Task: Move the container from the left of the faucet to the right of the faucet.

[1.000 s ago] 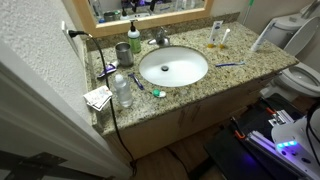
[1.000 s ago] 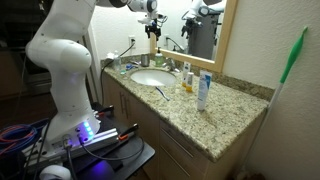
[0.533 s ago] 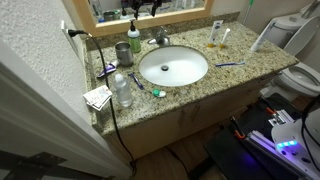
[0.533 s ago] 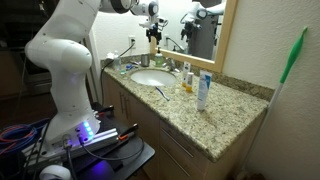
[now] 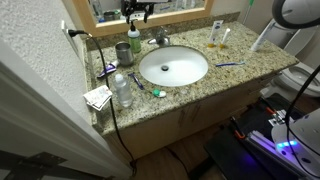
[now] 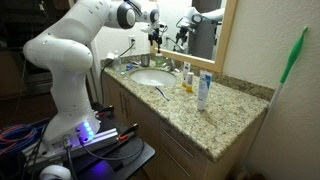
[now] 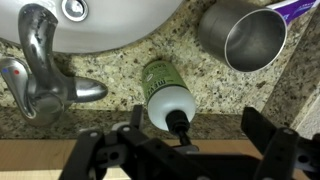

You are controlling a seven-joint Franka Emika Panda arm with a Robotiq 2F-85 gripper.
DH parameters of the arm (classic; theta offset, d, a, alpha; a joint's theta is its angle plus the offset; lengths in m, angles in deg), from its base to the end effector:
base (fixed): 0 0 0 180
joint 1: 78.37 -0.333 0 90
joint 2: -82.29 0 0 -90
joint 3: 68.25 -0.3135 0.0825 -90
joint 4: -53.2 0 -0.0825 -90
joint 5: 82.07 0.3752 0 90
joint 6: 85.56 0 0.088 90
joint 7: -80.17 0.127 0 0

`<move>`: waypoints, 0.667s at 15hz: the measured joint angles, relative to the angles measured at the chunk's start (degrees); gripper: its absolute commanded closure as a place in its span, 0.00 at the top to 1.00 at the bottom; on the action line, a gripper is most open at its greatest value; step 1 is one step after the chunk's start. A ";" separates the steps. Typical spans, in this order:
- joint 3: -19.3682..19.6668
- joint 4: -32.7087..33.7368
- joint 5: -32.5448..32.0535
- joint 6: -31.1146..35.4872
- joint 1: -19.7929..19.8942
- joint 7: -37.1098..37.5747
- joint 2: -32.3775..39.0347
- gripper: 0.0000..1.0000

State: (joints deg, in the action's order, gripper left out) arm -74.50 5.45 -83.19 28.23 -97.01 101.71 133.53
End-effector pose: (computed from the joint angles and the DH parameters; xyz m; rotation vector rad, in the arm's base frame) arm 0.7384 0.2999 0.3895 -2.9652 -0.0181 -0.3244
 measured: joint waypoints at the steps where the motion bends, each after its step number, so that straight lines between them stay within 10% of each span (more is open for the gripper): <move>1: 0.00 -0.02 0.00 0.05 -0.03 0.00 0.14 1.00; 10: 0.37 2.77 0.03 0.45 0.29 2.08 2.06 1.00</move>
State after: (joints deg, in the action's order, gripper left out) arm -74.13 8.22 -83.17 28.68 -96.72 103.79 135.60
